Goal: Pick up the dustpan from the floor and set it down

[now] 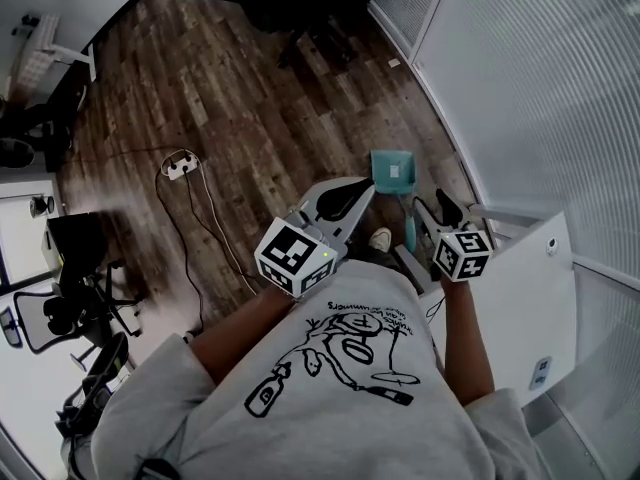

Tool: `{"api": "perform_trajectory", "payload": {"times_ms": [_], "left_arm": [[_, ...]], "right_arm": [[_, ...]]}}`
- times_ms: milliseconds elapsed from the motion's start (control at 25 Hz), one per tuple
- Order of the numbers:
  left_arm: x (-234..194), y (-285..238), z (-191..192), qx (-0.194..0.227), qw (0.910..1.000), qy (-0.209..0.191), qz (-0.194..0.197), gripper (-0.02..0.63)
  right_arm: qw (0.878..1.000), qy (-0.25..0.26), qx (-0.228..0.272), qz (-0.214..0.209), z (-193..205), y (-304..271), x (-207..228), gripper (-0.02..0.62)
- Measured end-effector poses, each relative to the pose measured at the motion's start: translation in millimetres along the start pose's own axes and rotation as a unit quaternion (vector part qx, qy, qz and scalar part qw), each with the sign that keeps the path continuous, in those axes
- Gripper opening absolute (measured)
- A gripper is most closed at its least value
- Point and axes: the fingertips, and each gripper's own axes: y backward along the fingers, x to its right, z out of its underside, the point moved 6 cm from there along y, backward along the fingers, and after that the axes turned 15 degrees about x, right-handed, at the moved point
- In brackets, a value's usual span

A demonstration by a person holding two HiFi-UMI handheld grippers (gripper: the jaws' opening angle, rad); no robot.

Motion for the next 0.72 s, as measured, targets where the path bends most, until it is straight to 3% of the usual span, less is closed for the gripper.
{"api": "perform_trajectory", "payload": {"times_ms": [360,720], "left_arm": [[-8,-11,-22,0.021,0.9997,-0.013,-0.002,0.002],[-7,-19,-40,0.036,0.9990,-0.024,0.010,0.002]], "right_arm": [[0.996,0.058,0.073,-0.016,-82,16,-34,0.182],[0.983,0.120,0.139,-0.031,-146,40,-73,0.104]]}}
